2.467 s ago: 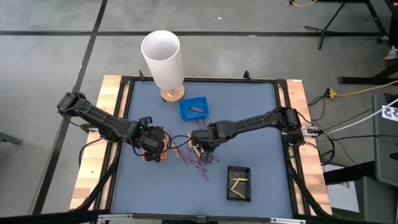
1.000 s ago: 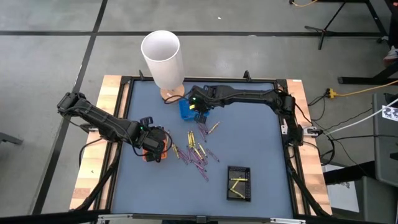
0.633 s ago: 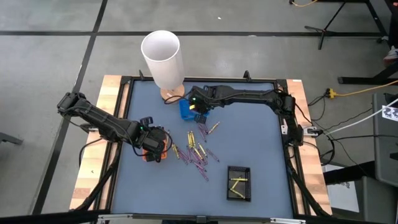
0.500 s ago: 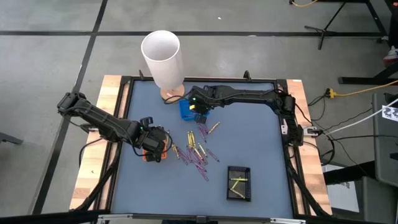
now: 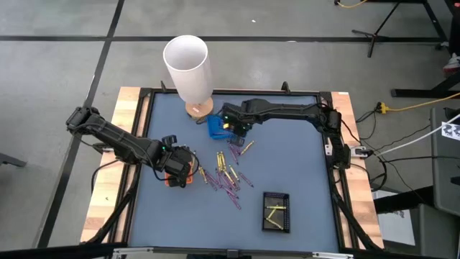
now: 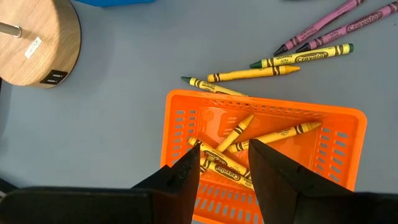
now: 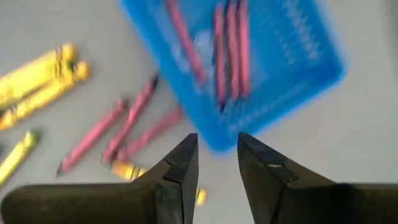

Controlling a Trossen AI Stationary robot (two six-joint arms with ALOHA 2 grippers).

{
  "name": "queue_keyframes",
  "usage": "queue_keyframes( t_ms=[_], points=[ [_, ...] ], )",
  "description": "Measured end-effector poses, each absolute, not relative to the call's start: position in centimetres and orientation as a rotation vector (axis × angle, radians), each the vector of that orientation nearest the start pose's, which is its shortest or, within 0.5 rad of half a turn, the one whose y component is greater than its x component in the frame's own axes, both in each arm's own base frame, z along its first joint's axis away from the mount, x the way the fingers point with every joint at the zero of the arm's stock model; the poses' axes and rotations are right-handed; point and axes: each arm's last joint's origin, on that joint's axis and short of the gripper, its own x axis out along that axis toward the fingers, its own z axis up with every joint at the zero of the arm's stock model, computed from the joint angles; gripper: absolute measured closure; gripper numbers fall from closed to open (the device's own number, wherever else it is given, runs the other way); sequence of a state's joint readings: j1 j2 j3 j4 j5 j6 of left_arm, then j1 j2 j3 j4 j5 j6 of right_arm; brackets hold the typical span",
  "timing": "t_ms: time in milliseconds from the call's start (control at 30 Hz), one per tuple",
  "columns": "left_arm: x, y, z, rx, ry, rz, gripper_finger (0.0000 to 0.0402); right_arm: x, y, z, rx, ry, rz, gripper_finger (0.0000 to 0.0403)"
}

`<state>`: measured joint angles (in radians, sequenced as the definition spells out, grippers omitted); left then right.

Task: Sort crayons
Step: Put the violet crayon into the blue bin

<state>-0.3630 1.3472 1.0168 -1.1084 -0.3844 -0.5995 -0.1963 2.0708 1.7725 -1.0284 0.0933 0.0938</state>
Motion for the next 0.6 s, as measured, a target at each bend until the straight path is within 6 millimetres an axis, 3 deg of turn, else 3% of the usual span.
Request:
queue_keyframes(
  t_ms=[200, 600],
  points=[
    [21.4, -7.0, 24.4, 0.017, 1.257, 0.406, 0.0282, 40.2, -4.4, 22.4, 0.109, 1.489, -0.319, 0.0292],
    [21.4, -7.0, 24.4, 0.016, 1.255, 0.406, 0.0282, 39.8, 5.5, 22.4, -0.06, 1.504, -0.154, 0.0292]
  ],
)
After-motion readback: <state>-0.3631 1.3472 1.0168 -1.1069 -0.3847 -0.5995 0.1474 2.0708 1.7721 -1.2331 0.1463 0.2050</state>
